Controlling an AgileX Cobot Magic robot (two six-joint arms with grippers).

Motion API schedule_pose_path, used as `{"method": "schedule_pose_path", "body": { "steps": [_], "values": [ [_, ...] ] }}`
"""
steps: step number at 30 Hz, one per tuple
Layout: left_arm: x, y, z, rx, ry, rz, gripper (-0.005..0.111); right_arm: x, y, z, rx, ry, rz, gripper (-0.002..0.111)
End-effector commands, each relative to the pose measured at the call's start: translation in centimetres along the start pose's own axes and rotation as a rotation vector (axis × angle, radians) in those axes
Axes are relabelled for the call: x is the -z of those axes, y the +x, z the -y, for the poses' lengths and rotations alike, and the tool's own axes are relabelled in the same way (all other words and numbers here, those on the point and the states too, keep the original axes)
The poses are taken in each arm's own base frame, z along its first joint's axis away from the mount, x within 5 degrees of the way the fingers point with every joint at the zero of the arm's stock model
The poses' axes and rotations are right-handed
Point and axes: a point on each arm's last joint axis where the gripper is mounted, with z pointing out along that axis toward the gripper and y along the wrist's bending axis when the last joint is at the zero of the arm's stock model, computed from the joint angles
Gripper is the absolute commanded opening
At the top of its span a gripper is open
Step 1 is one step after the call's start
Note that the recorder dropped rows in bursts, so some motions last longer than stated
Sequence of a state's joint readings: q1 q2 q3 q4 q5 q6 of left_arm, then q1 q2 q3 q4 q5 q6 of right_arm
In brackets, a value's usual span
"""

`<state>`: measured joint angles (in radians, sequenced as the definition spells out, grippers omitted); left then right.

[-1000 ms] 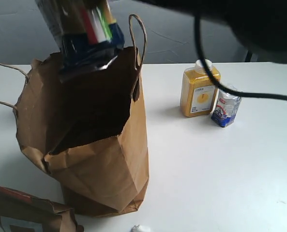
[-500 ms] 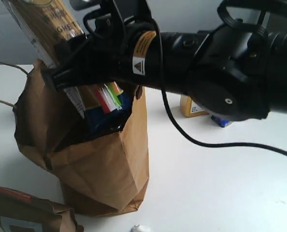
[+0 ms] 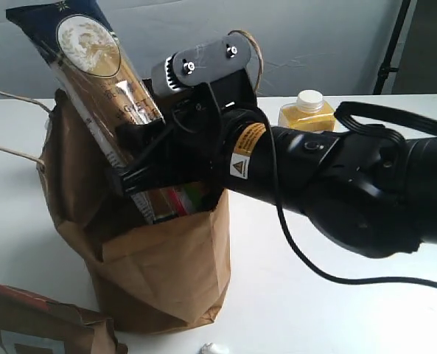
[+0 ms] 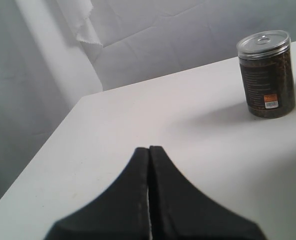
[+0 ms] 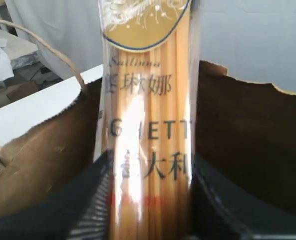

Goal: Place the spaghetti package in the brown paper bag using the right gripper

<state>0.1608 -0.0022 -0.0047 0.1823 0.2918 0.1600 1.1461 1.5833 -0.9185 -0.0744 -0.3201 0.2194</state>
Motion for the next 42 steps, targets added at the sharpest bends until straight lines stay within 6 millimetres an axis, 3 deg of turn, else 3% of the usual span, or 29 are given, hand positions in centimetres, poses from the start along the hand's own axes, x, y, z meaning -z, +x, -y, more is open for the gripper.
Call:
{"method": "schedule_pose_path", "body": {
  "steps": [1,3,8,10,12,15,17,20,24,27,33,42],
  "values": [
    [-0.1,0.1,0.1,0.007,0.004,0.000,0.000,0.5,-1.9,0.1,-0.012,-0.007,0.130,0.058],
    [-0.1,0.1,0.1,0.007,0.004,0.000,0.000,0.5,-1.8,0.1,0.021,-0.003,0.126,0.063],
    [-0.1,0.1,0.1,0.007,0.004,0.000,0.000,0.6,-2.0,0.1,0.016,-0.001,0.131,0.063],
    [-0.1,0.1,0.1,0.007,0.004,0.000,0.000,1.5,-3.0,-0.1,0.005,-0.005,0.171,0.061],
    [-0.1,0.1,0.1,0.007,0.004,0.000,0.000,3.4,-5.0,-0.3,-0.029,-0.004,0.239,0.047],
    [-0.1,0.1,0.1,0.007,0.004,0.000,0.000,7.4,-7.7,-0.3,-0.019,0.008,0.274,0.003],
    [-0.1,0.1,0.1,0.007,0.004,0.000,0.000,10.1,-9.0,0.7,-0.011,0.055,0.277,0.000],
    [-0.1,0.1,0.1,0.007,0.004,0.000,0.000,12.8,-9.3,1.8,0.023,0.112,0.276,0.000],
    [-0.1,0.1,0.1,0.007,0.004,0.000,0.000,16.8,-8.1,3.4,0.057,0.212,0.285,0.000],
    [-0.1,0.1,0.1,0.007,0.004,0.000,0.000,19.6,-6.1,4.7,0.065,0.305,0.294,0.000],
    [-0.1,0.1,0.1,0.007,0.004,0.000,0.000,24.3,0.1,7.1,0.031,0.560,0.284,0.000],
    [-0.1,0.1,0.1,0.007,0.004,0.000,0.000,28.1,7.4,7.4,-0.023,0.828,0.324,0.000]
  ]
}}
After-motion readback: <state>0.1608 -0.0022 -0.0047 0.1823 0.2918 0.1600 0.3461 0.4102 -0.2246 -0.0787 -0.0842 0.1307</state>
